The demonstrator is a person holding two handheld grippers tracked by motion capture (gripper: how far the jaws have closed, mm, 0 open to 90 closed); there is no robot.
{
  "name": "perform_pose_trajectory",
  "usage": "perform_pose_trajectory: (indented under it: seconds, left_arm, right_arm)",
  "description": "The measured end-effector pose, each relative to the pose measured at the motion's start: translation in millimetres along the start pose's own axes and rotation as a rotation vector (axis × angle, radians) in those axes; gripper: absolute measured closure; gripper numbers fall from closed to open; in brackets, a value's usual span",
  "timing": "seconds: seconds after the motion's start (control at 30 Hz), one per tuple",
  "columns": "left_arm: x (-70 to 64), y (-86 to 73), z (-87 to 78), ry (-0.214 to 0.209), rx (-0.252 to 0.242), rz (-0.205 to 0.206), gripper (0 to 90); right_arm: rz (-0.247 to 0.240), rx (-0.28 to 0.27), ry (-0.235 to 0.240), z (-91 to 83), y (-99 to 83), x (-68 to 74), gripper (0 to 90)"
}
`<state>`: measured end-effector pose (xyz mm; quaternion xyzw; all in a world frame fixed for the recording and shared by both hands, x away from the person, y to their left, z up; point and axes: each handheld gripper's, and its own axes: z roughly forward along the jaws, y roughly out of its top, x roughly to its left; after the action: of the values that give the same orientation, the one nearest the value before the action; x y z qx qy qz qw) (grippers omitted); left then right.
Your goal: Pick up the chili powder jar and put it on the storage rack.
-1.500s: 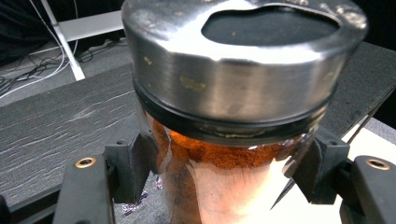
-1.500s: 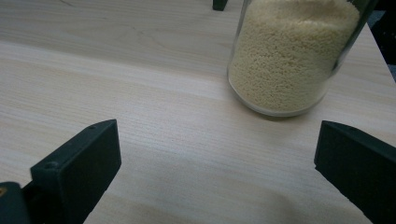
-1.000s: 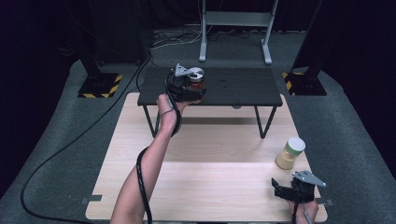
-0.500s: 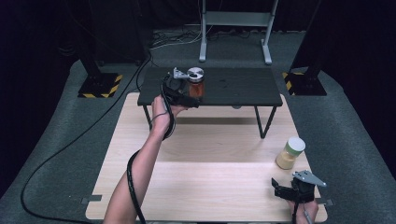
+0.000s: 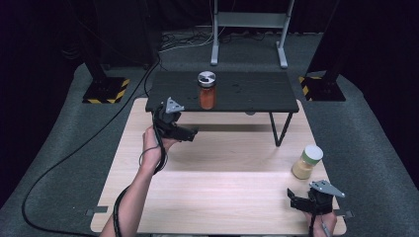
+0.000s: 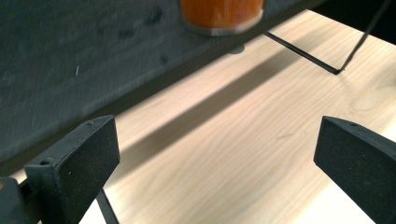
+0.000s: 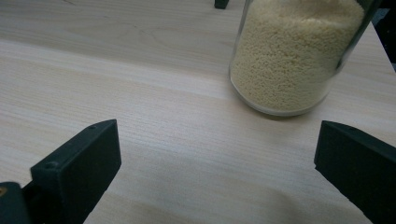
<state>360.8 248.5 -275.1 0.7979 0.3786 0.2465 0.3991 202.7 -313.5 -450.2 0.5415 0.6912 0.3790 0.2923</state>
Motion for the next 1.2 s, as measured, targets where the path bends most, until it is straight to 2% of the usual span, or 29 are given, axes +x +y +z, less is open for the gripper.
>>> perform_pose_trajectory:
  seconds: [0.17,0.33,0.53,0.6,0.8,0.97,1.1,1.2]
  left_arm:
    - [-2.7,-27.2,-7.9,0.025,0.014,0.006,0.1]
    - [-3.7,-57.3,-10.1,0.054,0.055,-0.014,0.1]
    - [-5.7,-99.8,-1.4,0.087,0.111,-0.070,0.1]
    - [-7.4,-110.5,2.3,0.104,0.129,-0.067,0.1]
    - [-7.9,-138.1,10.9,0.174,0.181,-0.102,0.1]
    - [-6.8,-159.0,20.0,0.212,0.203,-0.146,0.0]
    - [-3.8,-169.1,25.1,0.210,0.208,-0.177,0.1]
    - [0.7,-178.4,25.3,0.192,0.181,-0.219,0.0]
  right_arm:
    - [-0.003,0.002,-0.003,0.2,0.4,0.9,0.0]
    - [-0.008,0.004,-0.004,0.3,0.7,1.1,0.0]
    - [-0.010,0.007,-0.007,0.5,1.1,2.2,0.0]
    - [-0.009,0.008,-0.006,0.5,1.4,2.1,0.0]
    - [-0.015,0.011,-0.007,0.9,2.0,2.4,0.0]
    - [-0.016,0.012,-0.008,1.0,2.1,2.7,0.0]
    - [-0.018,0.015,-0.007,1.4,2.8,2.7,0.0]
    - [-0.017,0.017,-0.007,1.5,3.0,2.7,0.0]
